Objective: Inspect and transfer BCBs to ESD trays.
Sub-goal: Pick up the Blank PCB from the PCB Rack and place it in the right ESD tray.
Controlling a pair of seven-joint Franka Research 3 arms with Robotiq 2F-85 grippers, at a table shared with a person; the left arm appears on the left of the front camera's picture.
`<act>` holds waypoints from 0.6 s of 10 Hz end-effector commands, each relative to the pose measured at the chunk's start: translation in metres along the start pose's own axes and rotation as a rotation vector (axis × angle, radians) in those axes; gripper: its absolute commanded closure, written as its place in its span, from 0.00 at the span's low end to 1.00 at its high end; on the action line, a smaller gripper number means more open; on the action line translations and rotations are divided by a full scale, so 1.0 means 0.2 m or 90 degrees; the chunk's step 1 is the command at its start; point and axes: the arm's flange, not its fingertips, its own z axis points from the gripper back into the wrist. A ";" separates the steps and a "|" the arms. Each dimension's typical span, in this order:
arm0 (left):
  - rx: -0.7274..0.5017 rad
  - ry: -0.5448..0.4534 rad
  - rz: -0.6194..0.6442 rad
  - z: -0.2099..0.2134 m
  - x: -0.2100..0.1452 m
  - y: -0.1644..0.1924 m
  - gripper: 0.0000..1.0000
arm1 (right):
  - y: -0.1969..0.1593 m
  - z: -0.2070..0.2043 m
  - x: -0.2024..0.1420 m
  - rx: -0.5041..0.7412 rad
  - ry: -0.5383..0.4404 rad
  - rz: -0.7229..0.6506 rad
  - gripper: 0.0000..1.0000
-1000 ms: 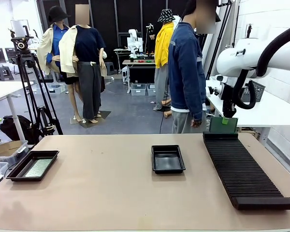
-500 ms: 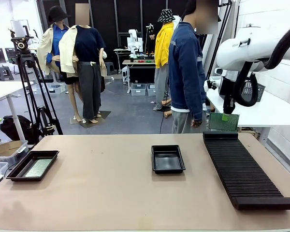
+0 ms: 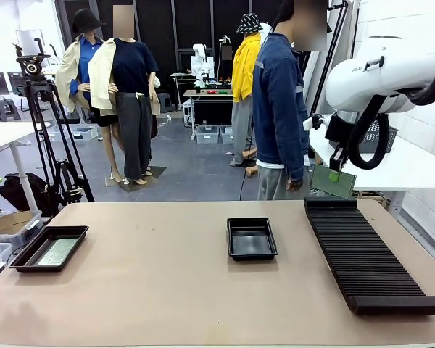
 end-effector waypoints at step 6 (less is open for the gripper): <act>0.006 -0.004 0.000 0.00 -0.01 -0.01 0.00 | 0.26 -0.02 0.04 0.029 0.013 -0.402 1.00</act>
